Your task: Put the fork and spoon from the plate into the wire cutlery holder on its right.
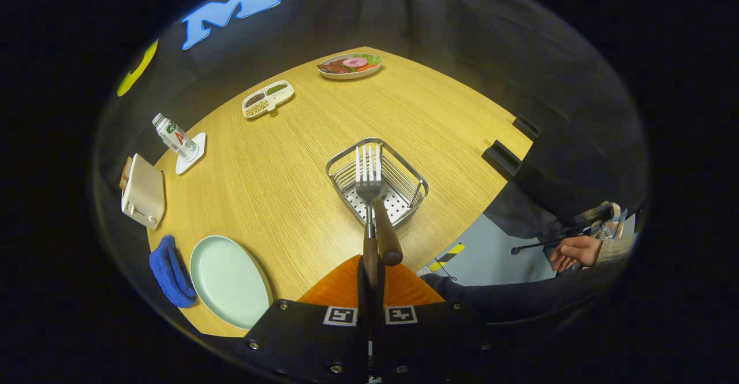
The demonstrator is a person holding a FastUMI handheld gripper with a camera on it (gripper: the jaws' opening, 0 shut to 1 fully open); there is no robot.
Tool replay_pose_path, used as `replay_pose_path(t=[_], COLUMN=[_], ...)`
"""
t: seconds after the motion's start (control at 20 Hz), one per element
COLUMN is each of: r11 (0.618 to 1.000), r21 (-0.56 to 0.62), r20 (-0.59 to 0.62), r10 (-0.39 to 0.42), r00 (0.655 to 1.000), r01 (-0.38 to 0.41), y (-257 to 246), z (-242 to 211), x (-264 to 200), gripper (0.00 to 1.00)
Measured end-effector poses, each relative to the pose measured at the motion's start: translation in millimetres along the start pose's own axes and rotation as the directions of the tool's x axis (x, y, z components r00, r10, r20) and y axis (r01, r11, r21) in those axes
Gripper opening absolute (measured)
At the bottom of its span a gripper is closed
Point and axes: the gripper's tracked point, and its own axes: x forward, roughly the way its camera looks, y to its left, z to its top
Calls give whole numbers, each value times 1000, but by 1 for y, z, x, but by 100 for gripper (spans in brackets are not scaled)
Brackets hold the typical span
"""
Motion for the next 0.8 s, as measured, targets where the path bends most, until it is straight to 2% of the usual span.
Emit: replay_pose_path(t=[0.1, 0.25, 0.6, 0.65, 0.75, 0.8], r11=[1000, 999, 997, 997, 997, 997], r21=[-13, -42, -79, -75, -75, -81], r20=[4, 32, 63, 68, 72, 76], r10=[-8, -15, -16, -3, 6, 8], r00=[1000, 999, 998, 998, 997, 997], r01=[8, 16, 21, 9, -1, -2], y=[-1, 0, 2, 6, 8, 8], z=[2, 9, 19, 19, 19, 20], x=[1, -3, -7, -8, -8, -8], gripper=[3, 11, 11, 13, 30, 30])
